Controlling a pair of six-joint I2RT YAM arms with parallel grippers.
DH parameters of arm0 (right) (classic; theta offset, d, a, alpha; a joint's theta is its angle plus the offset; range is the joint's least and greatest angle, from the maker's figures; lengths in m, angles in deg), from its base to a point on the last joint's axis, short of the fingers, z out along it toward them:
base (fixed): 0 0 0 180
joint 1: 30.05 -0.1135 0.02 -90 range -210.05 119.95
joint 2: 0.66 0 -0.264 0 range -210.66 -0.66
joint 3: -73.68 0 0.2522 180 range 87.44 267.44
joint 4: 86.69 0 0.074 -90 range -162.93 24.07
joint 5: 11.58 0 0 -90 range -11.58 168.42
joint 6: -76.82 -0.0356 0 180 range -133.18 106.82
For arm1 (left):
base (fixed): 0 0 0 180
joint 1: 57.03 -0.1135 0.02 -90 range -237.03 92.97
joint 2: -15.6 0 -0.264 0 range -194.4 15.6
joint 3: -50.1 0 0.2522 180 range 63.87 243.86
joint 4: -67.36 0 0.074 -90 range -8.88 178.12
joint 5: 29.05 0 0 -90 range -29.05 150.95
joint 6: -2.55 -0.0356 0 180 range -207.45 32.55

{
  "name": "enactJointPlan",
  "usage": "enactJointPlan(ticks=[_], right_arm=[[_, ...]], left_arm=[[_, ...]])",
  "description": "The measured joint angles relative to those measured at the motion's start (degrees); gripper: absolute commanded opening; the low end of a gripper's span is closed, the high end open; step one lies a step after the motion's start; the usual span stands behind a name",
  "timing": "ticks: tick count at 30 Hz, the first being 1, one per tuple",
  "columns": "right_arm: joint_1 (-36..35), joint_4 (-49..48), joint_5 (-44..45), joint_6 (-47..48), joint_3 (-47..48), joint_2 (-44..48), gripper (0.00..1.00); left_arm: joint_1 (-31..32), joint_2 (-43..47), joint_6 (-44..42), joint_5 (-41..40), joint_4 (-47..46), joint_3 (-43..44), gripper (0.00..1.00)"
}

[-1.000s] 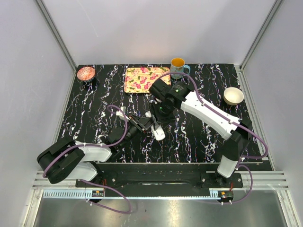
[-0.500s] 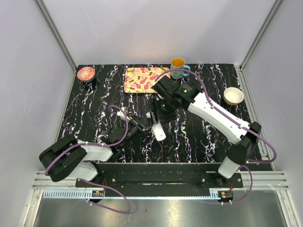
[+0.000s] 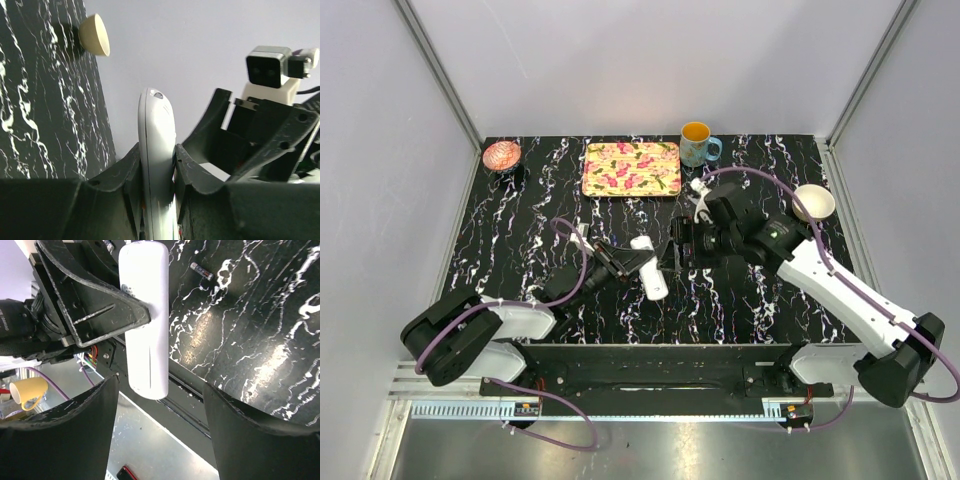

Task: Load the batteries into the remote control
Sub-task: Load the battery cover into the remote control.

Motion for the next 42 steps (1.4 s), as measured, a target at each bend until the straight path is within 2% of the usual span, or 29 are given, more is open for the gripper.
enactJointPlan(ticks=[5, 12, 23, 30, 34, 37, 40, 41, 42], right_arm=[[0.5, -12.0, -6.8, -1.4, -10.4, 2.5, 0.76], [0.7, -25.6, -14.3, -4.2, -17.8, 3.4, 0.73], [0.9, -36.2, -20.5, -9.1, -24.7, 5.2, 0.65], [0.8, -40.6, -22.9, -11.6, -26.1, 5.6, 0.36], [0.8, -42.3, -23.2, -12.5, -27.0, 5.6, 0.13], [0.8, -43.4, -23.2, -12.9, -27.6, 5.6, 0.01], [0.8, -43.8, -23.6, -12.9, -27.6, 5.5, 0.00], [0.9, -43.8, -23.6, -12.9, -27.6, 5.5, 0.00], [0.9, -43.8, -23.8, -12.9, -27.6, 5.5, 0.00]], left_arm=[[-0.1, -0.5, 2.0, 4.9, 0.0, 0.2, 0.00], [-0.1, -0.3, 2.5, 8.2, 0.0, 2.1, 0.00], [-0.1, 4.7, 0.1, 8.6, 0.3, 2.8, 0.00], [-0.1, 5.4, -0.8, 8.6, 0.6, 3.0, 0.00], [-0.1, 5.4, -1.0, 8.6, 1.0, 3.1, 0.00], [-0.1, 5.4, -1.0, 8.7, 1.3, 3.1, 0.00], [-0.1, 5.4, -1.0, 8.7, 1.3, 3.1, 0.02], [-0.1, 5.4, -1.0, 8.7, 1.3, 3.1, 0.12], [-0.1, 5.4, -1.0, 8.7, 1.3, 3.1, 0.15]])
